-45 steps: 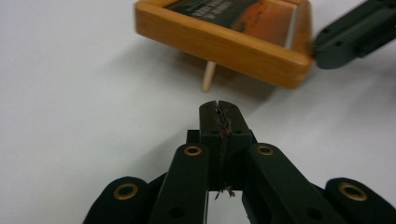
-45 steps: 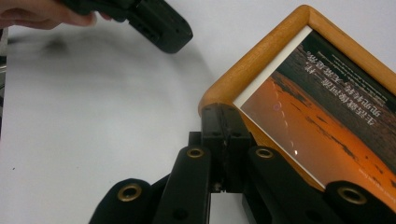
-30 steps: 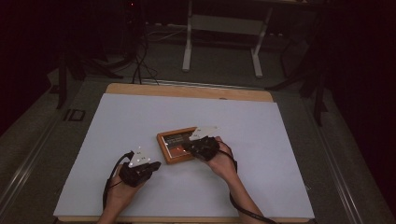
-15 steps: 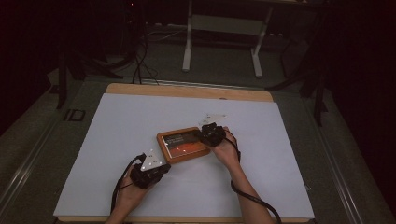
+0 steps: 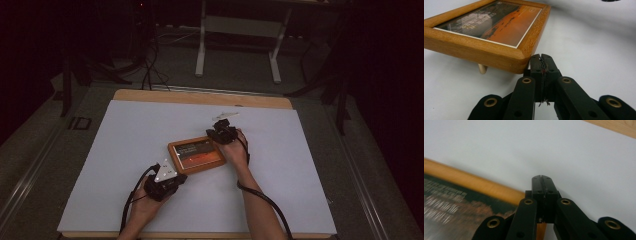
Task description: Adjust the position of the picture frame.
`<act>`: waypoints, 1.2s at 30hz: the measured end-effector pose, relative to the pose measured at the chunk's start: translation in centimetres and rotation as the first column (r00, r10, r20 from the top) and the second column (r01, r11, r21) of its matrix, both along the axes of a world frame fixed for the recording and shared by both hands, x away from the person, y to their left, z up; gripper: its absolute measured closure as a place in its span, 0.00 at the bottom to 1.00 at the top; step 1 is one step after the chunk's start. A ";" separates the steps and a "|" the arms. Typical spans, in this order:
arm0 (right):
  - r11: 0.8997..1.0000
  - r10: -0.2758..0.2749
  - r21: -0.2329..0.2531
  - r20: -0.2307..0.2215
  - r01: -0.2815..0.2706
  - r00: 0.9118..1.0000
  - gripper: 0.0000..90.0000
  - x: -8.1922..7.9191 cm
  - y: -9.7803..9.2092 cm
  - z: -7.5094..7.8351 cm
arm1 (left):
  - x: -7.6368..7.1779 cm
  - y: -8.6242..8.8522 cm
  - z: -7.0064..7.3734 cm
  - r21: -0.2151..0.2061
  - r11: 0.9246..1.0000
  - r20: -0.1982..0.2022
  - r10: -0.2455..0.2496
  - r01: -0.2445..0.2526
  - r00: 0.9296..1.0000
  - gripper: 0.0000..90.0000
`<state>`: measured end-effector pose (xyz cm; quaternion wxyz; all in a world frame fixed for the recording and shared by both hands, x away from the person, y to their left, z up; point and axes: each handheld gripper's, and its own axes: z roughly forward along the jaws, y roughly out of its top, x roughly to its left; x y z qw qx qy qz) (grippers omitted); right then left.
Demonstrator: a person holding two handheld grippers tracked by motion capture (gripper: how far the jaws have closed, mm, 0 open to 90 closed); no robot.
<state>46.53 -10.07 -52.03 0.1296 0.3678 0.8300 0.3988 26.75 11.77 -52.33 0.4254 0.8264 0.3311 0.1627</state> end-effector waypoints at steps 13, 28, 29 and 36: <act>0.998 0.026 -0.052 -0.055 -0.029 0.998 1.00 0.5 0.8 -0.1 | -0.1 0.4 -0.1 0.019 1.000 -0.010 -0.006 0.006 1.000 0.99; 0.981 0.119 -0.141 -0.097 -0.132 0.988 1.00 -1.7 -0.6 0.0 | -0.2 2.3 0.0 0.012 1.000 -0.046 0.024 -0.023 0.999 0.99; 0.980 0.122 -0.146 -0.094 -0.135 0.988 1.00 -1.9 -0.7 0.0 | -0.2 2.5 0.1 0.013 0.999 -0.049 0.032 -0.032 0.998 0.99; 0.962 0.177 -0.199 -0.081 -0.190 0.981 1.00 -4.3 -1.5 0.2 | 0.5 4.1 0.1 -0.007 0.995 -0.077 0.101 -0.102 0.992 0.99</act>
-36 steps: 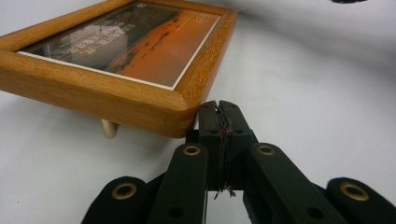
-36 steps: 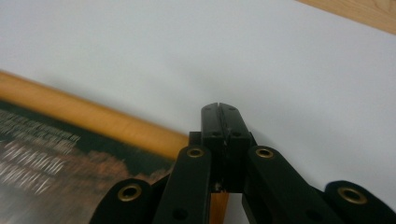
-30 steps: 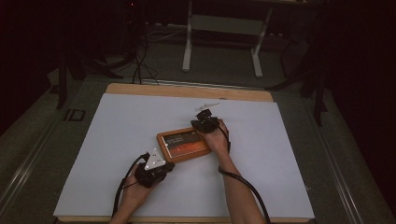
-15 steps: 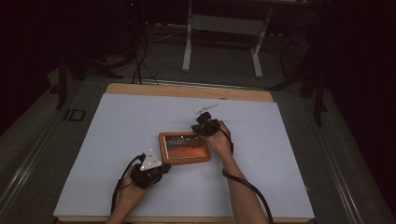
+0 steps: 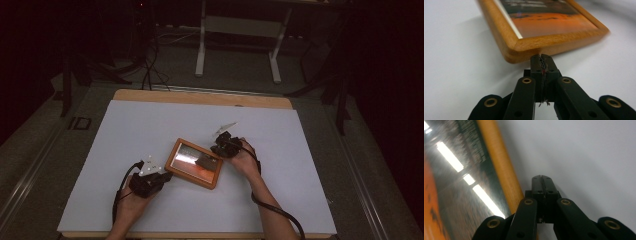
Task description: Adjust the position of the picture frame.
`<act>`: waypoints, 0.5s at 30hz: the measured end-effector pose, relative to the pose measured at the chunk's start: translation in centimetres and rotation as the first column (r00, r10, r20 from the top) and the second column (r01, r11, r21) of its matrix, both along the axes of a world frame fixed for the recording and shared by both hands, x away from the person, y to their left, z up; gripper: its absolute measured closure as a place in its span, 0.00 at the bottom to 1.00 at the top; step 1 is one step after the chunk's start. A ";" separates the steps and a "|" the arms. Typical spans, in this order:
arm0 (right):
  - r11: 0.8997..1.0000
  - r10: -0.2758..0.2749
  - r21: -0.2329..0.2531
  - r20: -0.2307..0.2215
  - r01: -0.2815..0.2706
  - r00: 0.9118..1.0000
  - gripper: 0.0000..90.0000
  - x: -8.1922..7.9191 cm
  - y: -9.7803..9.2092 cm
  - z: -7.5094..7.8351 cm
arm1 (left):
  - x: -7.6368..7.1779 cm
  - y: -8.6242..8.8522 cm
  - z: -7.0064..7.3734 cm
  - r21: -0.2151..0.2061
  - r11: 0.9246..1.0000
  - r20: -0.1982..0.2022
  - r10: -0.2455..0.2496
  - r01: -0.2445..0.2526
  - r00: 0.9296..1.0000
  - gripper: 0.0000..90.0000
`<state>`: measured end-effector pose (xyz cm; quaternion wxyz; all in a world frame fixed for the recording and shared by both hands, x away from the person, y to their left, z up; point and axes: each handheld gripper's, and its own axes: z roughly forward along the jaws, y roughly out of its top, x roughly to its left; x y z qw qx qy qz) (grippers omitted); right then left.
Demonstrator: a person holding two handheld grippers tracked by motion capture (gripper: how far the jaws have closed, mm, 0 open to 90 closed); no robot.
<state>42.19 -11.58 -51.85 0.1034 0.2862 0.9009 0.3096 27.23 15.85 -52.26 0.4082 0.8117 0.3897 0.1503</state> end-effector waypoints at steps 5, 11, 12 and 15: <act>0.999 0.030 -0.038 0.012 -0.030 0.999 1.00 -1.8 -0.2 0.1 | 0.8 1.0 -0.1 -0.026 0.998 -0.017 0.063 -0.064 0.998 0.99; 0.994 0.079 -0.080 0.021 -0.077 0.997 1.00 -5.2 -0.5 -0.3 | 1.8 1.6 -0.1 -0.034 0.993 -0.022 0.113 -0.113 0.993 0.99; 0.993 0.089 -0.086 0.029 -0.087 0.996 1.00 -5.8 -0.6 -0.4 | 1.9 1.6 -0.1 -0.029 0.993 -0.023 0.116 -0.117 0.993 0.99; 0.989 0.121 -0.095 0.035 -0.117 0.992 1.00 -7.5 -0.4 -0.4 | 2.5 1.7 -0.3 -0.028 0.990 -0.034 0.137 -0.138 0.990 1.00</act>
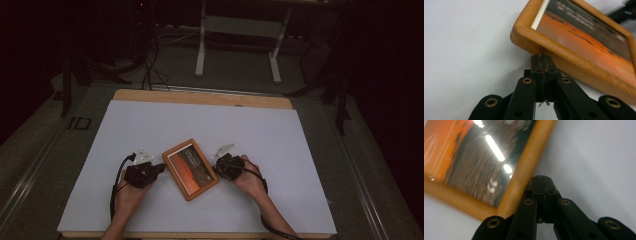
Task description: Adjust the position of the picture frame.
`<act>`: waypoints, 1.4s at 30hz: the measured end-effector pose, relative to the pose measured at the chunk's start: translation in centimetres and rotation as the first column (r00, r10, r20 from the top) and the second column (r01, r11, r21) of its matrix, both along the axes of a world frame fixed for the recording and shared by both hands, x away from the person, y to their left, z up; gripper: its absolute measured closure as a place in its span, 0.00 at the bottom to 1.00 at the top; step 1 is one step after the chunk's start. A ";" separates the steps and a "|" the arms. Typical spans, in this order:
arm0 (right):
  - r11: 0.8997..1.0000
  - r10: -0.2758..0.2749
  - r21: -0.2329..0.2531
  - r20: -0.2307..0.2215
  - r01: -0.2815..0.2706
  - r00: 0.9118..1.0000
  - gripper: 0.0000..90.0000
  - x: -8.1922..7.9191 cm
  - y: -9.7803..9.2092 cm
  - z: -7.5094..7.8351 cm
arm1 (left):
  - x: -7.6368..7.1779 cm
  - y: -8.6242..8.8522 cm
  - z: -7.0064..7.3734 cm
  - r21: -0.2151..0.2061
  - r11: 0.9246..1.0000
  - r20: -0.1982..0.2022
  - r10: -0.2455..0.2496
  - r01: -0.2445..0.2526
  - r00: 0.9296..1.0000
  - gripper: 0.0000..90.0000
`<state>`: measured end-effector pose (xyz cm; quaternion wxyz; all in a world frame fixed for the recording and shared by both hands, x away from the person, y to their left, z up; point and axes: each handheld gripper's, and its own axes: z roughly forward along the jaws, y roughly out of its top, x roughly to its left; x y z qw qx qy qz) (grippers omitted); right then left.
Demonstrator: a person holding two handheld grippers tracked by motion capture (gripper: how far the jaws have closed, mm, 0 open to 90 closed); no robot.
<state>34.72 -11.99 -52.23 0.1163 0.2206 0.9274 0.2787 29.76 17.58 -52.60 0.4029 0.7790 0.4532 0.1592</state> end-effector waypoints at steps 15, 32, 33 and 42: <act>0.999 0.023 0.027 0.028 -0.023 0.999 0.94 -1.9 0.3 0.6 | 1.3 1.0 -0.1 -0.047 0.998 -0.017 0.050 -0.051 0.999 0.91; 0.971 -0.040 0.231 -0.077 0.056 0.996 0.54 0.4 0.9 2.1 | 0.2 0.6 0.8 -0.169 0.986 -0.067 -0.020 0.009 0.998 0.51; 0.969 -0.039 0.240 -0.099 0.062 0.994 0.51 0.6 1.2 1.9 | 0.2 0.5 0.7 -0.166 0.986 -0.071 -0.025 0.013 0.997 0.46; 0.947 -0.022 0.307 -0.235 0.095 0.972 0.32 1.9 2.0 0.9 | 0.5 -0.6 -0.1 -0.156 0.987 -0.131 -0.056 0.035 0.990 0.39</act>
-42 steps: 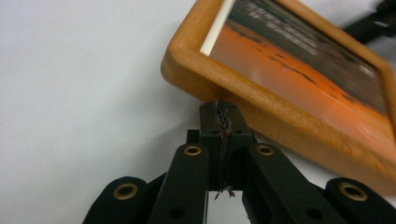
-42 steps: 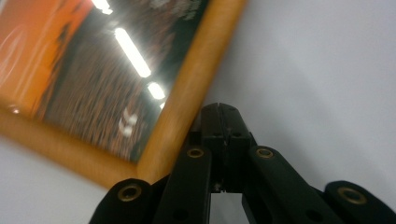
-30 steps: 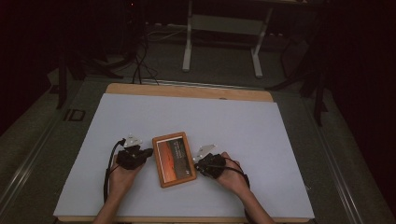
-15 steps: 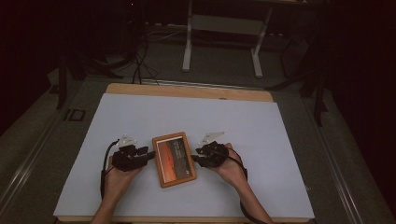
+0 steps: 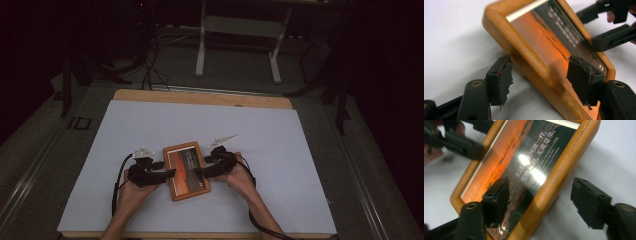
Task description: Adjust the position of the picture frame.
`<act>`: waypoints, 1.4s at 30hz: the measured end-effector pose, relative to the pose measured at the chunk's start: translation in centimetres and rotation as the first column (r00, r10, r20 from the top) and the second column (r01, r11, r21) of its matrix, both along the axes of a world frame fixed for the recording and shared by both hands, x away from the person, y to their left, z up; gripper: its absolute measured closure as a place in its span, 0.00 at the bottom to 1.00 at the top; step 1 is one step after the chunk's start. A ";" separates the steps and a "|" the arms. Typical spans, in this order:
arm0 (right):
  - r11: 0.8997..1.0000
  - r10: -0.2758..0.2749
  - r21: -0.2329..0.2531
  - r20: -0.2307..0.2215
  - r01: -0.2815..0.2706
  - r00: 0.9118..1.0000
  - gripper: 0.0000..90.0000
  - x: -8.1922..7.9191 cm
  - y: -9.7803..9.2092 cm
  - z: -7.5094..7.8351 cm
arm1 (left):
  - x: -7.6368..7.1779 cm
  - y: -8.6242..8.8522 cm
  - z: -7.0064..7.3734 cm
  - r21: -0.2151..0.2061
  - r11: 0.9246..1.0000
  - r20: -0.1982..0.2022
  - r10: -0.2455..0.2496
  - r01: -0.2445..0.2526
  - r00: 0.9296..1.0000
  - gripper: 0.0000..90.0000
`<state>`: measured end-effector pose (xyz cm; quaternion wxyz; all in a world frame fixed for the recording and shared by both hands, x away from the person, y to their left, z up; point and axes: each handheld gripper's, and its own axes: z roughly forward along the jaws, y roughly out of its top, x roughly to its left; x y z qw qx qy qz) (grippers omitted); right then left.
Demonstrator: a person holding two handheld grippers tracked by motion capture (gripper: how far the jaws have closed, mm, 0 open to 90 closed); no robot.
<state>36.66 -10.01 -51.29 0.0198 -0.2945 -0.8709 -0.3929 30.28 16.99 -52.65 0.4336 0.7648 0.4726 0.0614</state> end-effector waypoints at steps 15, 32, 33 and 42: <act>0.998 0.038 0.047 -0.122 -0.032 0.992 0.36 1.2 0.4 -1.3 | 0.3 0.2 -0.3 -0.032 0.999 -0.054 -0.035 0.033 0.998 0.44; 0.997 0.058 0.065 -0.148 -0.049 0.987 0.40 1.5 0.1 -1.5 | 0.9 0.3 -0.7 -0.095 0.994 -0.134 -0.063 0.050 0.989 0.46; 0.997 0.057 0.065 -0.151 -0.047 0.987 0.41 1.5 0.0 -1.4 | 0.8 0.3 -0.6 -0.095 0.994 -0.132 -0.062 0.050 0.989 0.47; 0.993 0.045 0.115 -0.131 -0.029 0.990 0.55 0.9 -1.7 -0.6 | 0.3 0.4 0.3 -0.139 0.988 -0.086 -0.077 0.064 0.993 0.58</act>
